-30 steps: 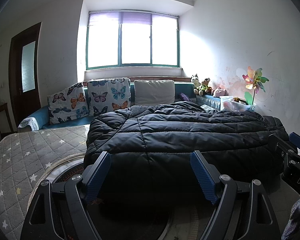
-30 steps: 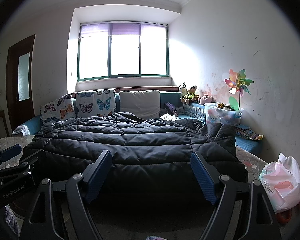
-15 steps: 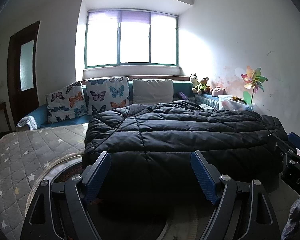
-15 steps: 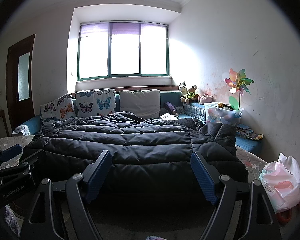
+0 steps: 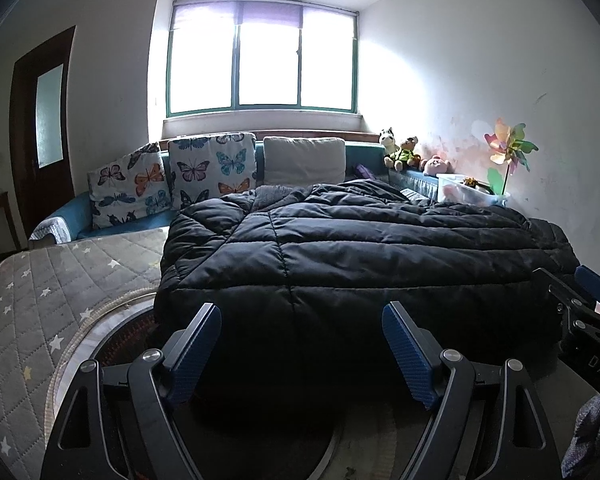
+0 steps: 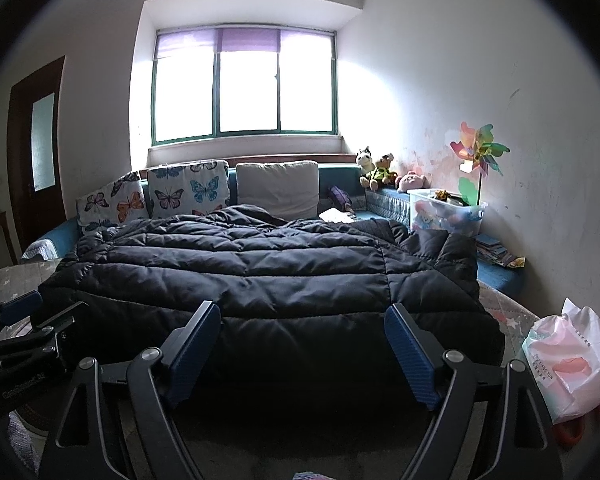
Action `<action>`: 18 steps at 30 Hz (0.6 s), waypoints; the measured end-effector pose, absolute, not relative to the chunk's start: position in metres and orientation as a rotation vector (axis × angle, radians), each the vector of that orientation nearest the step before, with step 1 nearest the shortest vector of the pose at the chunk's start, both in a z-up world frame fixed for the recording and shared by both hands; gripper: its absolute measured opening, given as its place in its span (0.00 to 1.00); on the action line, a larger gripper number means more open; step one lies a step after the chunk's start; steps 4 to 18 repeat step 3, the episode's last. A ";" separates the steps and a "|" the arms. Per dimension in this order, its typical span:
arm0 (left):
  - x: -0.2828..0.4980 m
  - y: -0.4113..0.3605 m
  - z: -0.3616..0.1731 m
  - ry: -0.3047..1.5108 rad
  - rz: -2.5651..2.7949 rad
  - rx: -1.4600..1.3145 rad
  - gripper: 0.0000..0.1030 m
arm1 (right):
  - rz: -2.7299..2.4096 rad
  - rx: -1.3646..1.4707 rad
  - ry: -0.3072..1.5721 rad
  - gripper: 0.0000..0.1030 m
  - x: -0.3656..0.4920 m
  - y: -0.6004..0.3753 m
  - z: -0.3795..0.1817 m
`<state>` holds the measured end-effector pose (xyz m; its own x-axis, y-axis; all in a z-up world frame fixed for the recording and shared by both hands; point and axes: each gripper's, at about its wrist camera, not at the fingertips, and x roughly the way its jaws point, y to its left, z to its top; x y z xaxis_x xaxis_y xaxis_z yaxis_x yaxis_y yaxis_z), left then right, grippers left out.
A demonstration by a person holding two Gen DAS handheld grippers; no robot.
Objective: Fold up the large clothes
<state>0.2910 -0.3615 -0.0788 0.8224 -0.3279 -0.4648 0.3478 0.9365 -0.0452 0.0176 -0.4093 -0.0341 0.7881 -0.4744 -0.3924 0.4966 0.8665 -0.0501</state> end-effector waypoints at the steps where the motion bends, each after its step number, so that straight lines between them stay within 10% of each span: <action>1: 0.293 -0.362 -0.080 0.494 -0.359 0.042 0.86 | -0.523 0.058 0.411 0.90 0.018 -0.409 -0.034; 18: 0.297 -0.362 -0.082 0.509 -0.360 0.042 0.86 | -0.523 0.060 0.416 0.90 0.018 -0.410 -0.034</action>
